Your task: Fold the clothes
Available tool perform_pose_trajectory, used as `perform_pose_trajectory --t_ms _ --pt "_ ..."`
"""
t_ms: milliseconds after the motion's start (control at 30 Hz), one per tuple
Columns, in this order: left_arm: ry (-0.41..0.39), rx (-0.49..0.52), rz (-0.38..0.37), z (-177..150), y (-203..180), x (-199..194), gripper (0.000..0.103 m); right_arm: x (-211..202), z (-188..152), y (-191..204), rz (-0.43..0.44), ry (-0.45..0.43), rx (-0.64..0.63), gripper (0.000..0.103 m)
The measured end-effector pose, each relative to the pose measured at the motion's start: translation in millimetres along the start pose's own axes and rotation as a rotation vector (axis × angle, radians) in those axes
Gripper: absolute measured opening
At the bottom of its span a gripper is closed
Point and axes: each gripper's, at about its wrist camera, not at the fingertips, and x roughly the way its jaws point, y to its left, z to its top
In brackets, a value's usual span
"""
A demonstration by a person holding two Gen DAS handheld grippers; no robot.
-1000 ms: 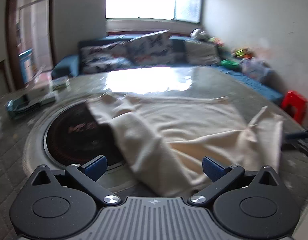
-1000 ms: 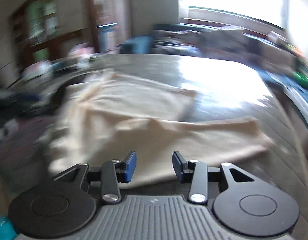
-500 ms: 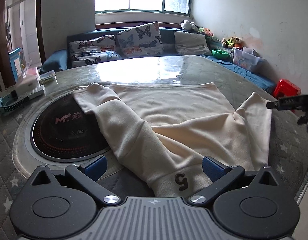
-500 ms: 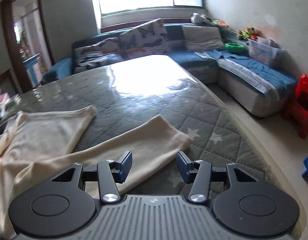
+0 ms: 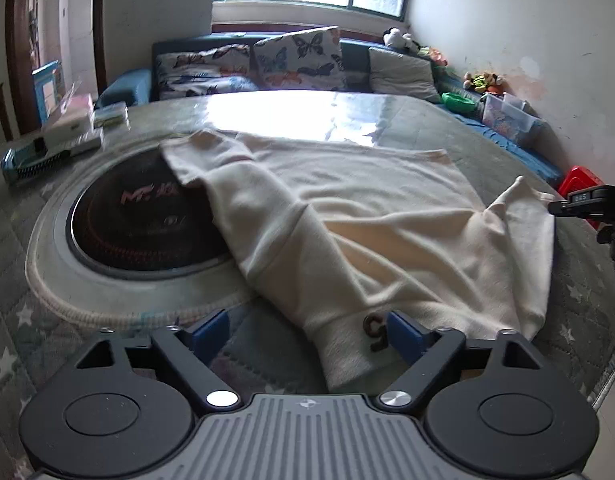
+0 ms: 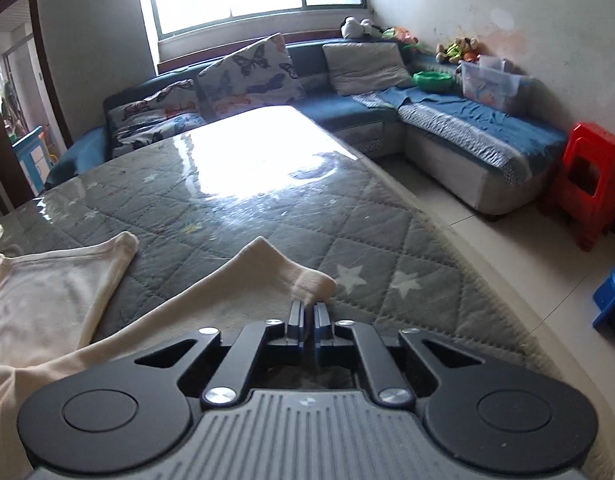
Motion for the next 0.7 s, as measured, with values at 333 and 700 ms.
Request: perform_pose_trajectory --t_ms 333,700 --pt "-0.004 0.023 -0.026 -5.7 -7.5 -4.1 0.066 -2.6 3.9 -5.9 0.019 -0.015 0.035 0.034" --pt "-0.006 0.055 -0.09 -8.1 -12.0 -15.5 0.013 -18.4 -1.9 3.4 -0.046 -0.08 -0.067 0.003"
